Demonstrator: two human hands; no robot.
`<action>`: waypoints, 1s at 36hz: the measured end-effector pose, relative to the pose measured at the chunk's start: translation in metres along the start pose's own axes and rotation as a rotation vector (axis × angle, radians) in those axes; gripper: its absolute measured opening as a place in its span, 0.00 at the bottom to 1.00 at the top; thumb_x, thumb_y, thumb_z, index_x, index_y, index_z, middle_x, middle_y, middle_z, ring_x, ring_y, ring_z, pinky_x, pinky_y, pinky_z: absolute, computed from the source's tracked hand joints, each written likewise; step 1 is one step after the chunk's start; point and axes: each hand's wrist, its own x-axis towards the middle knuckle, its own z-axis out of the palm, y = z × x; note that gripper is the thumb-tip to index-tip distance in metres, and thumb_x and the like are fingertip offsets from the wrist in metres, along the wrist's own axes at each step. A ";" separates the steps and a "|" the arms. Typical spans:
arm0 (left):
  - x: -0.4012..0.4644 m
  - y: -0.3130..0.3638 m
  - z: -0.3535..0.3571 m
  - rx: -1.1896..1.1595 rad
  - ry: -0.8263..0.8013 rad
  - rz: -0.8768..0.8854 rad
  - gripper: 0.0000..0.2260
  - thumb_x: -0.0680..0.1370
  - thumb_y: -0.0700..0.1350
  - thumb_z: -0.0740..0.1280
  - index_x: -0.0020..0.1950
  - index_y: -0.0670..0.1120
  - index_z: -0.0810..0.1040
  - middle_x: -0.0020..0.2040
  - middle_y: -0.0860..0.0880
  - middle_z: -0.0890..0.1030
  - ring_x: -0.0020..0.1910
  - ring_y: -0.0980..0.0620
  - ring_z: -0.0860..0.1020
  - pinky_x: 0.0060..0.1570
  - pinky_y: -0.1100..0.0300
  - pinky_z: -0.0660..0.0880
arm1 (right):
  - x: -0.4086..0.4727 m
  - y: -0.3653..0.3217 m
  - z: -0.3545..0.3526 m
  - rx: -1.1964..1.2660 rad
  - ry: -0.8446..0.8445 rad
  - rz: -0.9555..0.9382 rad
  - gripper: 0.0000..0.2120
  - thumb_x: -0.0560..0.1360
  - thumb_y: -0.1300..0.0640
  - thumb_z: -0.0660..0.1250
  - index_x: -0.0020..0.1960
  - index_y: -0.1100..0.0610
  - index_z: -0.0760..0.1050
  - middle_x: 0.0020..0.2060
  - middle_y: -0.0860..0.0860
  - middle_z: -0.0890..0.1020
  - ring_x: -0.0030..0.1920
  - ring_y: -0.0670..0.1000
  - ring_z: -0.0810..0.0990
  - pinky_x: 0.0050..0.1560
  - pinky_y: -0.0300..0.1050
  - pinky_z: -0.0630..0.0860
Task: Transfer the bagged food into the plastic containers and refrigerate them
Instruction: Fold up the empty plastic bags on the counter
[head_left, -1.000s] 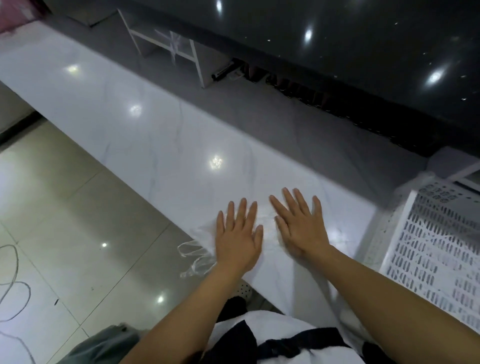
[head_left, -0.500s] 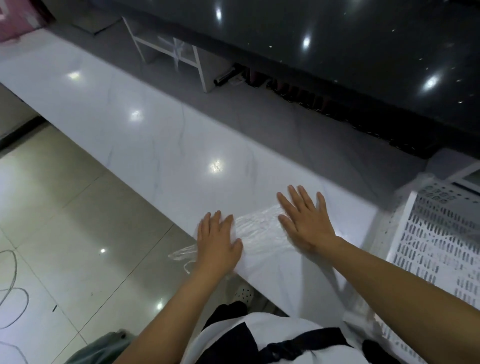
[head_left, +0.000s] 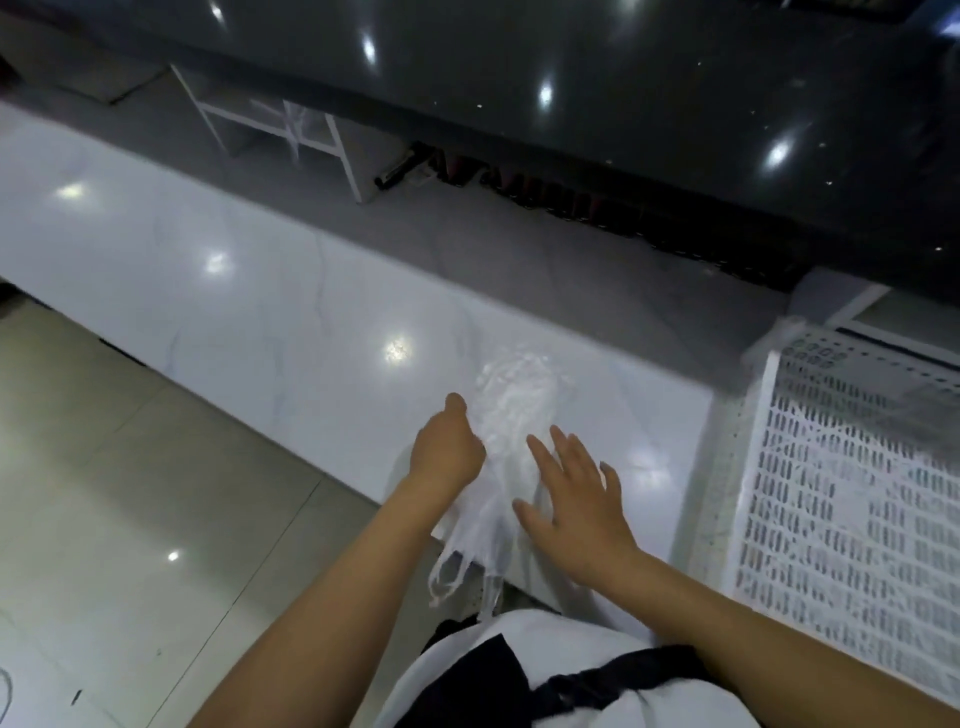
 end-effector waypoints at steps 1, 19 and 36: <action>-0.001 0.001 0.002 -0.062 0.001 -0.033 0.14 0.79 0.40 0.61 0.65 0.44 0.66 0.40 0.52 0.73 0.35 0.54 0.74 0.28 0.61 0.68 | 0.002 -0.002 -0.002 -0.013 -0.006 -0.001 0.33 0.81 0.37 0.51 0.81 0.44 0.41 0.81 0.48 0.40 0.80 0.51 0.38 0.78 0.58 0.41; -0.006 0.002 -0.004 -0.632 -0.068 -0.138 0.18 0.76 0.53 0.71 0.64 0.50 0.75 0.57 0.49 0.81 0.53 0.47 0.81 0.56 0.45 0.80 | 0.055 0.029 -0.024 -0.203 -0.150 -0.136 0.35 0.78 0.51 0.58 0.80 0.42 0.47 0.81 0.47 0.43 0.80 0.51 0.37 0.76 0.58 0.34; 0.086 0.019 -0.038 -0.025 -0.057 -0.048 0.39 0.67 0.42 0.76 0.75 0.50 0.63 0.67 0.45 0.71 0.58 0.44 0.75 0.44 0.59 0.70 | 0.064 0.046 -0.003 -0.342 0.066 -0.207 0.32 0.77 0.27 0.39 0.78 0.35 0.40 0.81 0.44 0.43 0.79 0.55 0.34 0.72 0.71 0.35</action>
